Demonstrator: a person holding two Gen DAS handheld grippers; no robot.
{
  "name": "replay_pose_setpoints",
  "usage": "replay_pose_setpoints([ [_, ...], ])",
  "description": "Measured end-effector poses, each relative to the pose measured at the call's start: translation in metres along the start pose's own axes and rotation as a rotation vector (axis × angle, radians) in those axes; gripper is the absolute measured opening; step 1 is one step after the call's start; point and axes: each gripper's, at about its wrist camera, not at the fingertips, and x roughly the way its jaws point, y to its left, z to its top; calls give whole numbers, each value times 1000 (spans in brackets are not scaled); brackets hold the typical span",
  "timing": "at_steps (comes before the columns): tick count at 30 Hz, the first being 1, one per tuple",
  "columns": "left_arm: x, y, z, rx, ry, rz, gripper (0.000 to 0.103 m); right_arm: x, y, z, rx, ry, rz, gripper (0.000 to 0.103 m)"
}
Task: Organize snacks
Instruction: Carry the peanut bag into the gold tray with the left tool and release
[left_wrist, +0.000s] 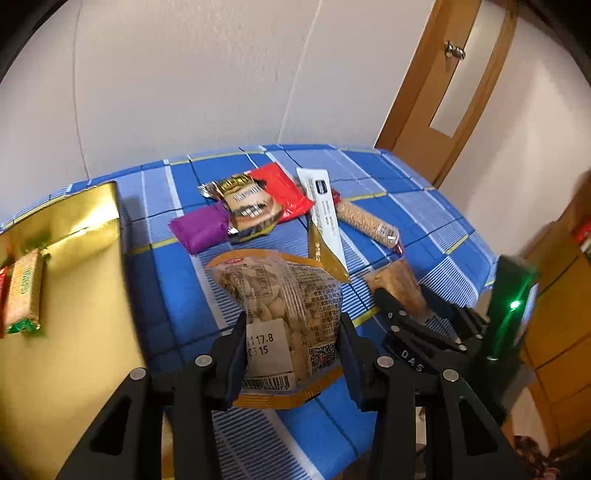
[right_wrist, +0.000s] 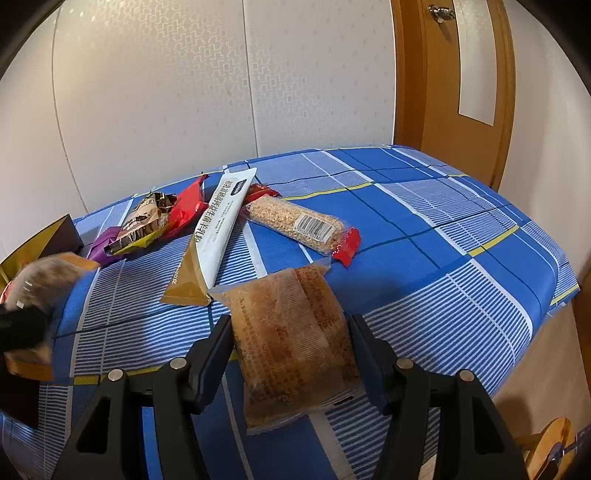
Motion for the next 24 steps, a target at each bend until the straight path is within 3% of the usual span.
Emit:
replay_pose_setpoints([
  [8,-31,44,12,-71,-29,33,45,0,-1,-1,12,-4,6,63],
  [13,-27,83,18,-119,18,98,45,0,-1,-1,15,-6,2,63],
  [18,-19,129,27,-235,62,125,46,-1,0,-1,9,-8,-1,63],
  [24,-14,172,42,-304,50,189,45,-1,0,-1,8,-9,-4,63],
])
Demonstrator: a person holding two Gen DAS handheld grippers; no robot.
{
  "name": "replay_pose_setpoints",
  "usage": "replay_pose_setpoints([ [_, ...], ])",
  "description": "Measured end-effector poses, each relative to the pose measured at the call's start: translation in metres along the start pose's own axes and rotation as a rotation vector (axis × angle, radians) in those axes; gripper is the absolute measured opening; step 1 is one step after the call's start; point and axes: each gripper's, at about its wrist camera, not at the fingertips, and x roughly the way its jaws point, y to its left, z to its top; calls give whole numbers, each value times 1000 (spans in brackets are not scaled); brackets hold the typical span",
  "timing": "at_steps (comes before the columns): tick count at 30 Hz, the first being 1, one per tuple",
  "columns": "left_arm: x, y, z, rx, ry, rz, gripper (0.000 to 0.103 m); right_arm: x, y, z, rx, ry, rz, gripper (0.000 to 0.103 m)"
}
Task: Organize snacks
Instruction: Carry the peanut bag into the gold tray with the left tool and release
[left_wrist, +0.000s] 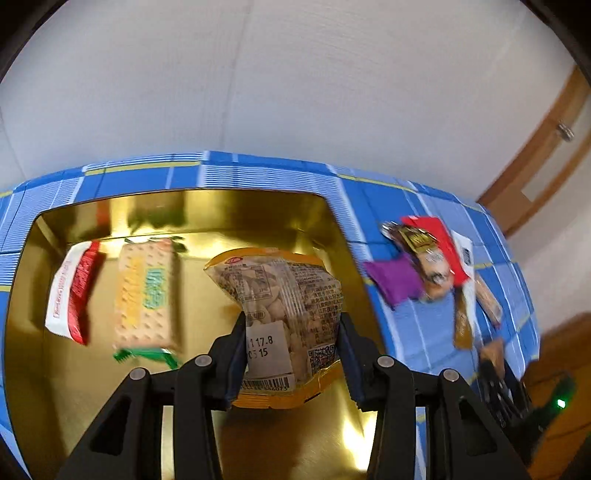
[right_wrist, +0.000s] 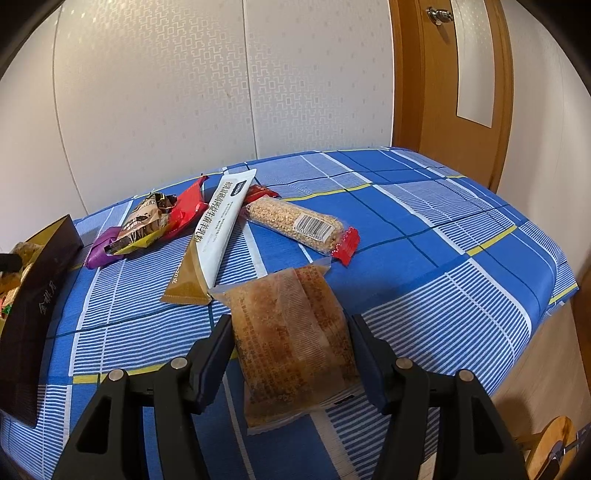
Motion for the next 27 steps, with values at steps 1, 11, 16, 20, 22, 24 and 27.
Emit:
replay_pose_setpoints([
  [1,2,4,2,-6,-1,7,45,0,0,0,0,0,0,63],
  [11,36,29,17,3,-19,87,48,0,1,0,4,-4,-10,63],
  [16,43,36,20,-8,-6,92,59,-5,1,1,25,-29,0,62],
  [20,32,38,14,-22,-20,110,67,-12,2,4,44,-62,22,62],
  [22,26,39,8,-27,-22,106,65,-13,3,4,61,-62,38,62],
  [24,24,39,6,-23,-15,103,53,-14,6,4,72,-65,50,62],
  [27,26,40,7,-33,-21,107,51,-17,14,4,49,-80,67,62],
])
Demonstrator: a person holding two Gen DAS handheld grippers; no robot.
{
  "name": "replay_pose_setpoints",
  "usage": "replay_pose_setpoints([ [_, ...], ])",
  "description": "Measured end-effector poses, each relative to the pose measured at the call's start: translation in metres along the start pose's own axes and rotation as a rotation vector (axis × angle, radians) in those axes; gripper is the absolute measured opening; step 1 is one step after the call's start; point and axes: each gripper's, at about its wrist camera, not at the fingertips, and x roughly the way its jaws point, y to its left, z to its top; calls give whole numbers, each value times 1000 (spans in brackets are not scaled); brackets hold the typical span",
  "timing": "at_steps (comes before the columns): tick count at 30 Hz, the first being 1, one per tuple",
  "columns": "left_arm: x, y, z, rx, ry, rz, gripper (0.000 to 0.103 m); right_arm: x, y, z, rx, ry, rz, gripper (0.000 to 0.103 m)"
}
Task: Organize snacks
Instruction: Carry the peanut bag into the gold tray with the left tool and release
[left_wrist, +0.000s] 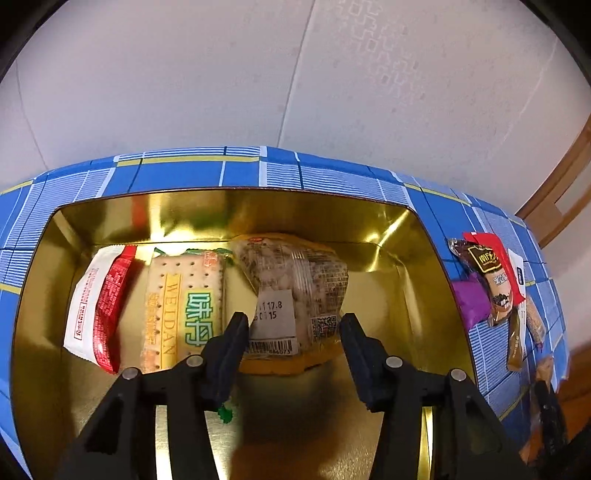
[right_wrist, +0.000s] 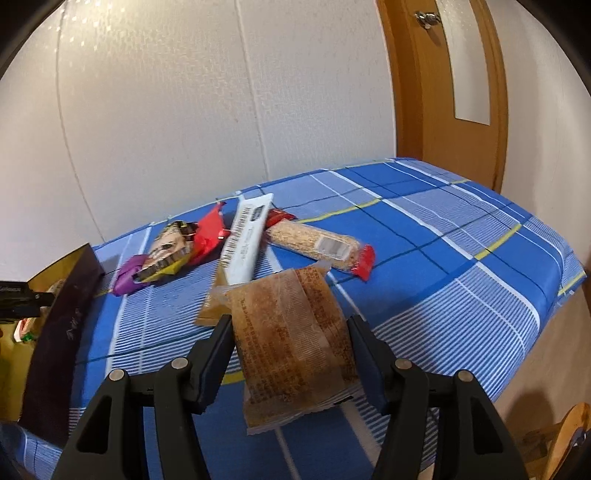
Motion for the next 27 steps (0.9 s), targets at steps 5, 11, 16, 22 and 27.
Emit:
replay_pose_setpoints([
  [5,6,-2,2,1,-8,11,50,-10,11,1,2,-34,40,62],
  [11,-2,6,-1,-30,18,23,75,-17,24,-1,16,-38,84,62],
  [16,-26,17,-15,-41,-9,12,78,-19,45,-3,-4,-5,122,62],
  [22,-42,24,-40,-33,3,19,78,-16,73,0,5,57,178,62],
  [27,-60,27,-54,-33,-75,-12,81,-17,102,9,-41,71,213,62],
])
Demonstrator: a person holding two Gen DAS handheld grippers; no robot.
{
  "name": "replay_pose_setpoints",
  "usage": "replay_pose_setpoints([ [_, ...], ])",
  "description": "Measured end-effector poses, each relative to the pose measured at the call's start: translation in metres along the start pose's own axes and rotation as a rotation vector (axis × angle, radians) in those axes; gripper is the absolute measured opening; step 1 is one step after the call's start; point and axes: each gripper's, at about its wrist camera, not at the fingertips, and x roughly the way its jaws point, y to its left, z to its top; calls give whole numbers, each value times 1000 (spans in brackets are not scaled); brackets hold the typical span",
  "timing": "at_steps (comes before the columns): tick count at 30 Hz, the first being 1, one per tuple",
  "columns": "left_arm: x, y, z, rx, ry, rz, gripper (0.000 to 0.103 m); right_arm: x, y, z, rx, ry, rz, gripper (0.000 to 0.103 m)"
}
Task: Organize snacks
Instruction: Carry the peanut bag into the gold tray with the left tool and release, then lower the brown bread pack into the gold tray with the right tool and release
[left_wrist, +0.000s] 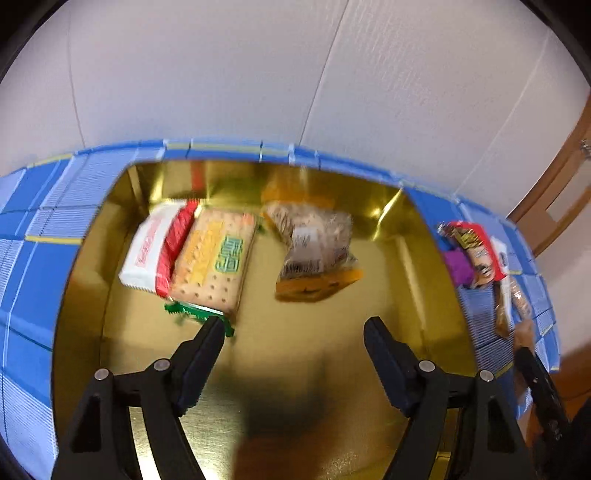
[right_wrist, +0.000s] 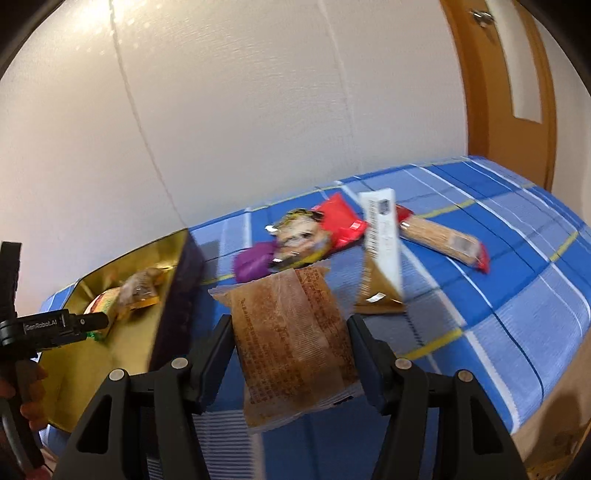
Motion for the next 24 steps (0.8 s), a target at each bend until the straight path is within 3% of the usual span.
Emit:
replay_pose_setpoints([
  [3,-10,-4,-4,32,-62,-4,82,2,19,10,-33,8,17,62],
  [8,-13,-7,-2,50,-85,-15,82,9,55,31,-101,29,50,62],
  [13,-13,-2,-3,17,-89,-18,82,31,85,52,-131,80,83,62],
  [18,-13,2,-9,23,-76,26,82,59,112,66,-148,133,99,62],
  [24,-7,18,-11,-41,-45,-6,81,93,134,71,-166,212,97,62],
])
